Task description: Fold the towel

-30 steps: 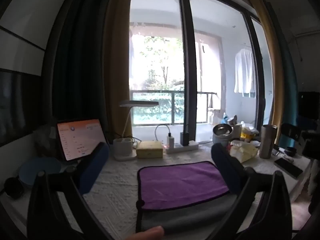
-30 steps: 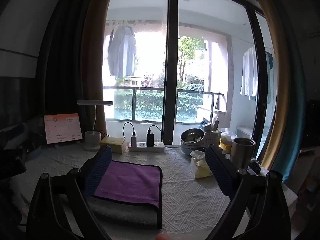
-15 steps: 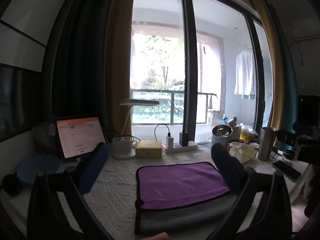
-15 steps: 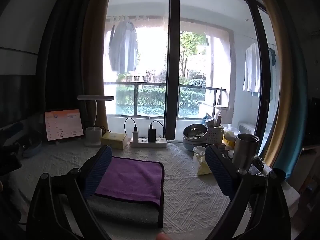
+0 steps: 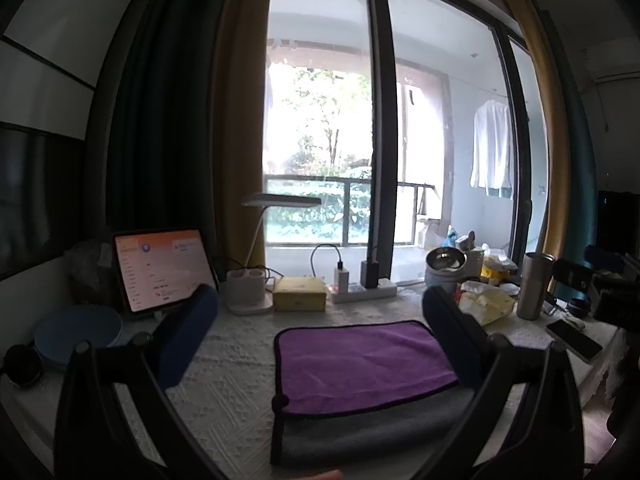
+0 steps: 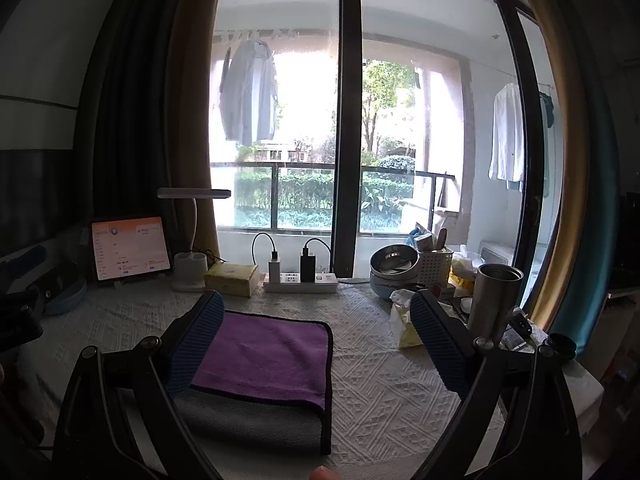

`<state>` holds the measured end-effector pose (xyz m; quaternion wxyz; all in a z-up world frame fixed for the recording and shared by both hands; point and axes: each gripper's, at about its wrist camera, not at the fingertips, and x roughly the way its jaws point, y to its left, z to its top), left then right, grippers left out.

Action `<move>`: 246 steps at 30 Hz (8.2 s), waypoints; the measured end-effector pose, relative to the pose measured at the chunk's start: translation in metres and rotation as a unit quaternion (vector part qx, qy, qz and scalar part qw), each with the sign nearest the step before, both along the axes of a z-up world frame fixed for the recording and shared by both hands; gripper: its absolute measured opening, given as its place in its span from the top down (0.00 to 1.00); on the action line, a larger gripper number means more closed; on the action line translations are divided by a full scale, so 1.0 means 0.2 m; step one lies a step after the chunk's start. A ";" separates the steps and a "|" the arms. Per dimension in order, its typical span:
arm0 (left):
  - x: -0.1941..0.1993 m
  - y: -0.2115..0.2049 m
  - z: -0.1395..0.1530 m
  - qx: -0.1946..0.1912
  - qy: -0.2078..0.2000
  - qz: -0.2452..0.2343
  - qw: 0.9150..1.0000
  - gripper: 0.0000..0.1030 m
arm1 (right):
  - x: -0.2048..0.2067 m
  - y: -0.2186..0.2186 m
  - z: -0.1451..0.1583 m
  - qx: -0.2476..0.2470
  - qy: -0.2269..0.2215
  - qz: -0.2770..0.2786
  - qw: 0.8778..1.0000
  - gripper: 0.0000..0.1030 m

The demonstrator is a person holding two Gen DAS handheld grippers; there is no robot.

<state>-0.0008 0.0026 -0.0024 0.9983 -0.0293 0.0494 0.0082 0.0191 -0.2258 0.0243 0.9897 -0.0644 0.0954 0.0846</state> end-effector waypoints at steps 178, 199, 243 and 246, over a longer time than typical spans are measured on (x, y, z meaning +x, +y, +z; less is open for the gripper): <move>0.94 0.18 -0.29 0.039 0.159 -0.028 0.986 0.94 | 0.96 0.11 -0.34 -0.039 0.135 0.072 0.988 0.93; 1.33 0.24 -0.37 0.029 0.186 -0.015 0.982 0.93 | 1.32 0.16 -0.41 -0.051 0.150 0.053 0.986 0.93; 1.33 0.30 -0.42 -0.010 0.240 -0.010 0.971 0.17 | 1.40 0.20 -0.50 -0.050 0.221 0.042 0.973 0.66; 1.25 0.29 -0.38 -0.017 0.231 -0.013 0.973 0.17 | 1.34 0.19 -0.45 -0.044 0.212 0.043 0.975 0.65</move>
